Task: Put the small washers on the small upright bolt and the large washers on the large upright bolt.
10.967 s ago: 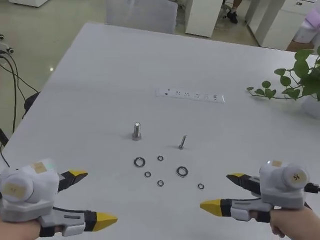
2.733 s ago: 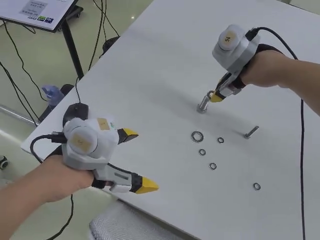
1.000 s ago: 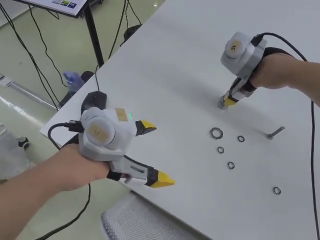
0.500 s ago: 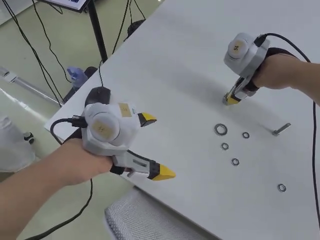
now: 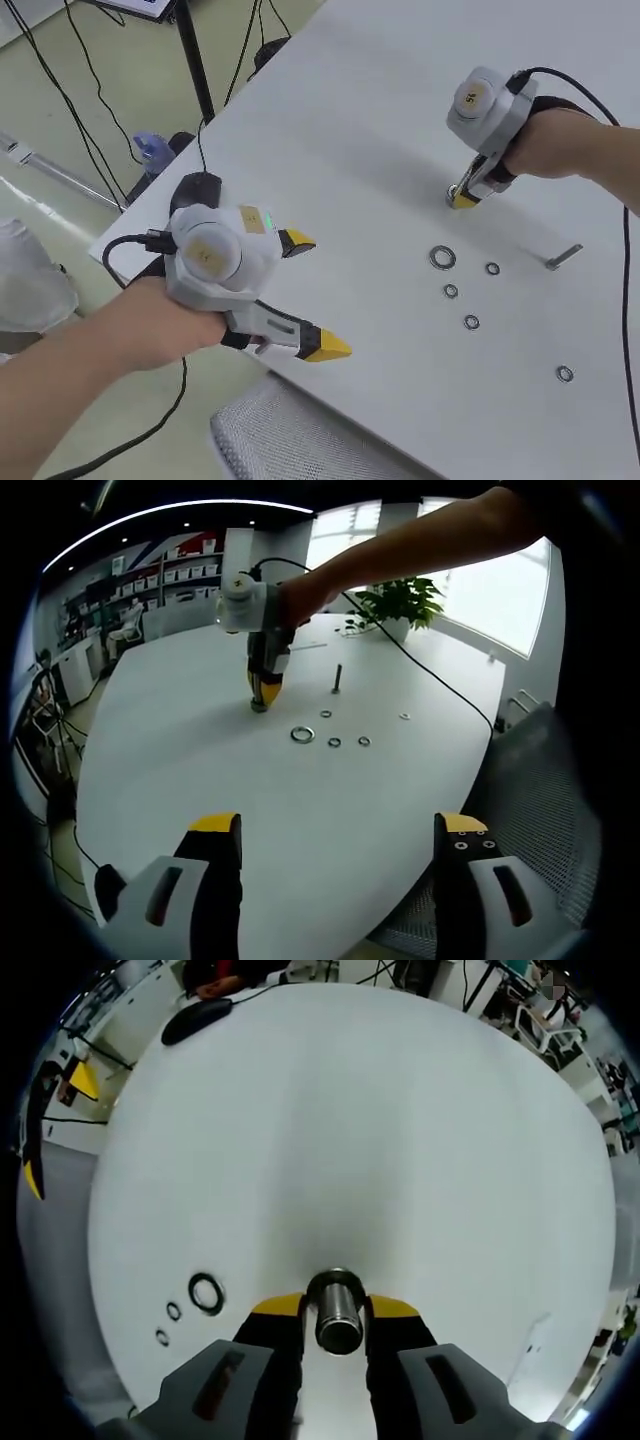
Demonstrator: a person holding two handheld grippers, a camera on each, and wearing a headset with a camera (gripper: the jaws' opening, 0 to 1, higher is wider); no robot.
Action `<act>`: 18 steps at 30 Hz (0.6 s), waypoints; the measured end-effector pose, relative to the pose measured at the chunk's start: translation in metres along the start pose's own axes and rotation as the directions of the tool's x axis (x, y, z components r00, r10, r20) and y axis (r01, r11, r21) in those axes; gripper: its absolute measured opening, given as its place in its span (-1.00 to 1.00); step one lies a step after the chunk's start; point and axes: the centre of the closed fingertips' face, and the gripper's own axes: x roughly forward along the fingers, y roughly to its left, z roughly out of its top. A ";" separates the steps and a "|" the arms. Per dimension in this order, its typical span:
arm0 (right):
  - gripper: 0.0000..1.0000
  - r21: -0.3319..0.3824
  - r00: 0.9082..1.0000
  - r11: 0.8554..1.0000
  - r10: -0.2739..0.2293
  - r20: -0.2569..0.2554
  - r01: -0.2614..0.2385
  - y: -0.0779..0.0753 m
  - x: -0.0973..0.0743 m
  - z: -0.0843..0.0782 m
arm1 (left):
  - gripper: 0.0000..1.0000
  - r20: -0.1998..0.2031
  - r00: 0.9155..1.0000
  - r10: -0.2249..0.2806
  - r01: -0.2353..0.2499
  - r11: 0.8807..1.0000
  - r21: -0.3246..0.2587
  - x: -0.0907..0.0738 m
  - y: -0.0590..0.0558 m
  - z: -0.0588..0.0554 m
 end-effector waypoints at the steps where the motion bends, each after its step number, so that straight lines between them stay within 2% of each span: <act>1: -0.53 -0.005 1.000 1.000 -0.001 0.002 0.001 -0.002 0.001 -0.001 | 0.56 0.000 1.000 -0.004 0.004 1.000 0.000 0.000 -0.001 0.000; 10: -0.48 0.018 1.000 1.000 -0.002 0.024 0.002 -0.005 -0.002 -0.002 | 0.56 0.002 1.000 -0.013 0.013 1.000 -0.006 -0.002 -0.004 -0.002; 14: -0.39 0.020 0.999 1.000 -0.015 0.045 0.015 -0.014 -0.003 0.001 | 0.58 0.004 1.000 -0.016 0.016 1.000 0.003 -0.002 -0.004 0.000; 18: -0.33 0.020 0.997 0.999 -0.037 0.066 0.035 -0.012 -0.017 0.004 | 0.58 0.012 1.000 -0.022 0.022 1.000 0.004 -0.002 -0.002 0.005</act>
